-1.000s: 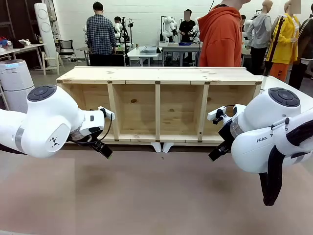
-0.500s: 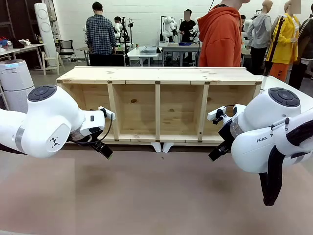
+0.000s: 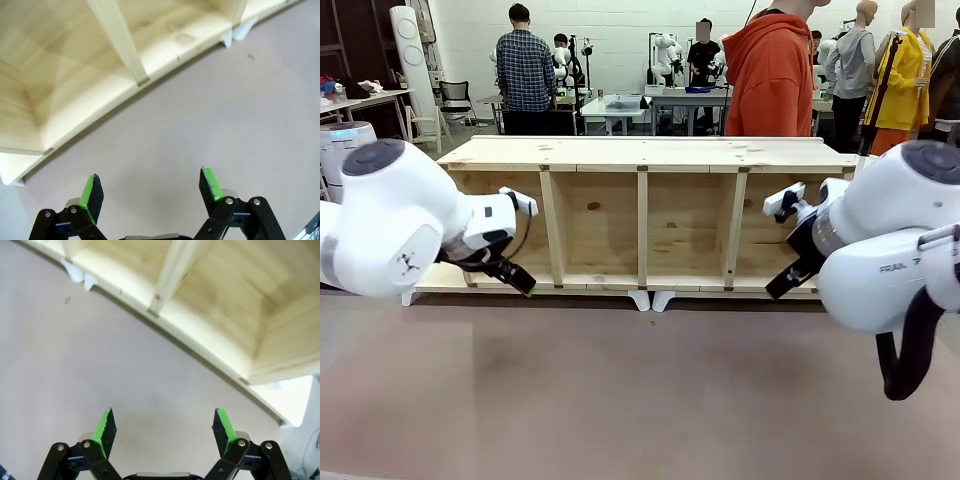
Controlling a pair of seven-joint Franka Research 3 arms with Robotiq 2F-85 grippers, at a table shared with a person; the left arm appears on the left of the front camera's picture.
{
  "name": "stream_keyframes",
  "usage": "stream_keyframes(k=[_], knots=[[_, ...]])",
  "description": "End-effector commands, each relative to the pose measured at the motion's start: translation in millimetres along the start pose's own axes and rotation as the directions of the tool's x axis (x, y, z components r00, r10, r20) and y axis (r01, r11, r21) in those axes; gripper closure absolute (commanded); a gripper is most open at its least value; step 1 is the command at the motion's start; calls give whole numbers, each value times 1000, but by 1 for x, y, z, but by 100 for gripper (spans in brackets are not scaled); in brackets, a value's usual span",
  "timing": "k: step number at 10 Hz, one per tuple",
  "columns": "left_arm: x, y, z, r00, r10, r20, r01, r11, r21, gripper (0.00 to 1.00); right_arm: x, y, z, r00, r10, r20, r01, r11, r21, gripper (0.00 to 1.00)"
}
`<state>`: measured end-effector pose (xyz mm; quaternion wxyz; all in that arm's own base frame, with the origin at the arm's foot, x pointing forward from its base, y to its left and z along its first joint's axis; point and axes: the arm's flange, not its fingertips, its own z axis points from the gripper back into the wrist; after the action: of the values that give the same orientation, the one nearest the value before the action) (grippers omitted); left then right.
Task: Perform cable management.
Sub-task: When the cord part of the Power Cable appears at the lower middle area of the table and stops, grasp the cord part of the Power Cable.
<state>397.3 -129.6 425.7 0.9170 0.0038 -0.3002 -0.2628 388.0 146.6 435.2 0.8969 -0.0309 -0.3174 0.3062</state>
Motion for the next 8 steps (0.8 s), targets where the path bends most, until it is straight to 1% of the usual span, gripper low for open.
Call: stream_keyframes(k=[1,4,8], knots=[[-45,-11,43,998,50,38,-52,998,37,0,-45,22,46,999,-40,17,41,998,-57,0],[-67,-7,81,992,90,89,-98,991,94,0,-62,21,95,994,-93,60,100,987,-130,0],[-108,4,132,979,114,170,-139,980,143,0,-101,11,151,974,-184,130,209,955,-212,0]])
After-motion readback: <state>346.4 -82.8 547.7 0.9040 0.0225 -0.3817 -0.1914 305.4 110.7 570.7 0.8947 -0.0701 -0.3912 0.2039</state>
